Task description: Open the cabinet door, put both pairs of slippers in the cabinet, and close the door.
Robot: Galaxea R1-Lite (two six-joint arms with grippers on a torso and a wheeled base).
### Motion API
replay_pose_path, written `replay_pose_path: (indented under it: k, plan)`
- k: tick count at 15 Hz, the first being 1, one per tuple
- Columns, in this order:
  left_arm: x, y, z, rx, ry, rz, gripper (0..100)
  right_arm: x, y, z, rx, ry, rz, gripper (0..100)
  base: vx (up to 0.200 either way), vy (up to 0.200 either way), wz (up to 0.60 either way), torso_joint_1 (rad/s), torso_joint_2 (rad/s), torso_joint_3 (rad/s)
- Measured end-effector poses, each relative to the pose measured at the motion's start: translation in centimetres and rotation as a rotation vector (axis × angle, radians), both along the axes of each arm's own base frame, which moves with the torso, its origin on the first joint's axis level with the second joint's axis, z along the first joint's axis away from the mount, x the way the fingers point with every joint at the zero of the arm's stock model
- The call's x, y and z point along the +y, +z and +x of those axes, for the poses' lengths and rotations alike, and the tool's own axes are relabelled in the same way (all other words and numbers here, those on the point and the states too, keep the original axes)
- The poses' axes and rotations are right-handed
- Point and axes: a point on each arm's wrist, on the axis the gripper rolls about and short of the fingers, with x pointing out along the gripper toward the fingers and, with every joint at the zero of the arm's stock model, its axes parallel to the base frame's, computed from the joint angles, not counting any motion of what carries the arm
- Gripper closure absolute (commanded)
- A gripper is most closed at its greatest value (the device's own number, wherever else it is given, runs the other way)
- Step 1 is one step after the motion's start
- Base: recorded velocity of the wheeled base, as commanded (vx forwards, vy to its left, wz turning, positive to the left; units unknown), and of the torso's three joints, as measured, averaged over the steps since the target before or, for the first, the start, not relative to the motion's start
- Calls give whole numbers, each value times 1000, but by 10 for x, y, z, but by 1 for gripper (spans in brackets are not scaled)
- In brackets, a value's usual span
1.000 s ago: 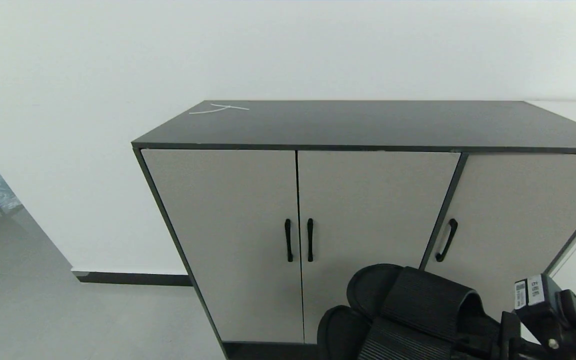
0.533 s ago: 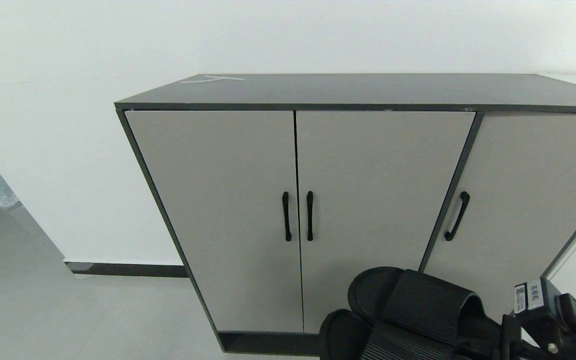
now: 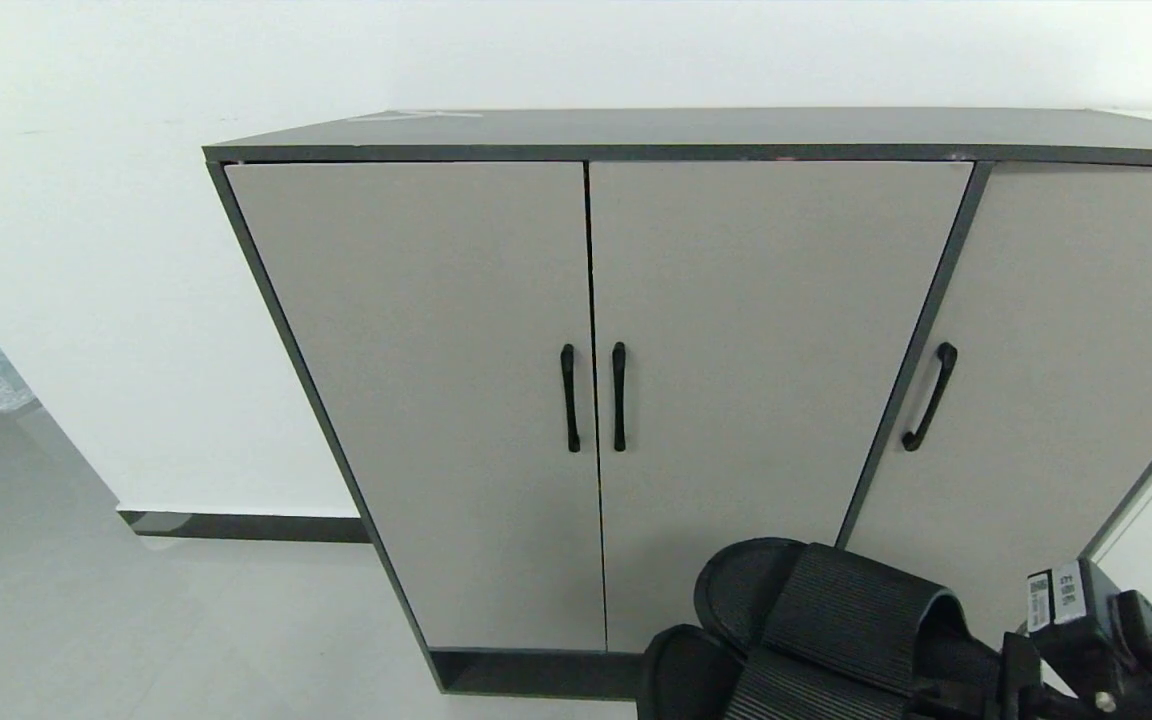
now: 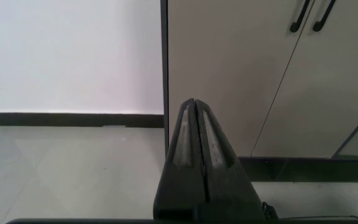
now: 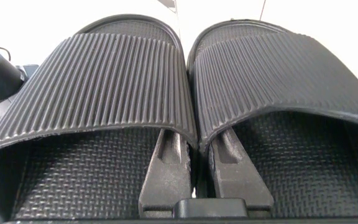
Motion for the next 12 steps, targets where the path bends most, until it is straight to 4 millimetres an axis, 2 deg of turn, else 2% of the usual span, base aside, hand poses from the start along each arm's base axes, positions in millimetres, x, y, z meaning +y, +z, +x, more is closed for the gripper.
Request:
replay_pose_path:
  k: [1, 3, 10, 12]
  plan:
    - [0, 0, 0, 0, 0, 0, 100, 0, 0, 0, 0, 0, 0, 100, 0, 0, 0, 0, 0, 0]
    - [0, 0, 0, 0, 0, 0, 100, 0, 0, 0, 1, 1, 1, 100, 0, 0, -600, 2, 0, 2]
    - [0, 0, 0, 0, 0, 0, 100, -1, -1, -1, -14, 6, -13, 100, 0, 0, 0, 0, 0, 0]
    - [0, 0, 0, 0, 0, 0, 100, -1, -2, -1, -15, 8, -19, 100, 200, 0, 0, 2, 5, 0]
